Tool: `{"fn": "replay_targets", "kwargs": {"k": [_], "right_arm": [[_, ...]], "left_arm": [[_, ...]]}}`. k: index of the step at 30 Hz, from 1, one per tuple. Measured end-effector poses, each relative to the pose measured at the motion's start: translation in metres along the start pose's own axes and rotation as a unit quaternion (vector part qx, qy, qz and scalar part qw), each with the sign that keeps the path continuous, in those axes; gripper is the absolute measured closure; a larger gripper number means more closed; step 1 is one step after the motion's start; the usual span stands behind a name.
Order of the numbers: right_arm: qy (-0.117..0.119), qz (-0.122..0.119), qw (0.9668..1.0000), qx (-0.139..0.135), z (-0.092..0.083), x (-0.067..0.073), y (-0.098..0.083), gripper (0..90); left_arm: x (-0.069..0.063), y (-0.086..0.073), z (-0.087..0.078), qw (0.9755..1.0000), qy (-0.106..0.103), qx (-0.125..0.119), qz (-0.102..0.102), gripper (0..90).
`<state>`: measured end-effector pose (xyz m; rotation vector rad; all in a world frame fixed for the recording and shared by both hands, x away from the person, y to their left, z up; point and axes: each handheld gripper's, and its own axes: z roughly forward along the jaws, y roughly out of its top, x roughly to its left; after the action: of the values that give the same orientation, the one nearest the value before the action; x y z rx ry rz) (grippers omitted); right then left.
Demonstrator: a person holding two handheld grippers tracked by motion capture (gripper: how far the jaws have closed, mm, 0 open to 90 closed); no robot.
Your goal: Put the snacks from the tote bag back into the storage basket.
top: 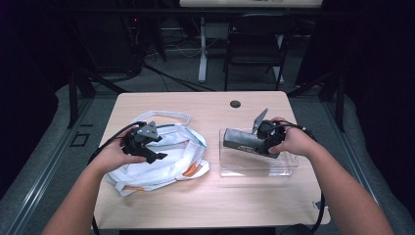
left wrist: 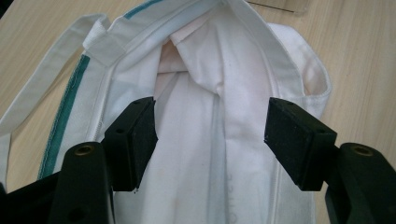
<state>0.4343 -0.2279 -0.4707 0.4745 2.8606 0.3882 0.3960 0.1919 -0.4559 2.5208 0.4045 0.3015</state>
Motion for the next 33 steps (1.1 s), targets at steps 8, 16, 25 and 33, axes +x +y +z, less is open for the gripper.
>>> {"fn": "replay_targets", "kwargs": {"k": [8, 16, 25, 33], "right_arm": [[0.002, -0.002, 1.0, 0.007, 0.012, -0.003, -0.003, 42.3], [-0.001, 0.002, 0.9999, 0.012, 0.023, -0.004, -0.004, 42.2], [0.003, -0.005, 0.9997, 0.023, 0.033, -0.006, -0.003, 42.2], [0.01, -0.005, 0.9996, 0.025, 0.042, -0.007, -0.001, 42.1]], "left_arm": [[0.001, 0.0, 0.001, 1.0, -0.002, 0.002, -0.001, 34.1], [0.001, -0.002, 0.002, 1.0, -0.002, 0.002, -0.001, 34.1], [0.001, -0.006, 0.004, 1.0, -0.003, 0.002, -0.005, 34.1], [0.0, -0.009, 0.006, 1.0, -0.004, 0.002, -0.006, 34.1]]}}
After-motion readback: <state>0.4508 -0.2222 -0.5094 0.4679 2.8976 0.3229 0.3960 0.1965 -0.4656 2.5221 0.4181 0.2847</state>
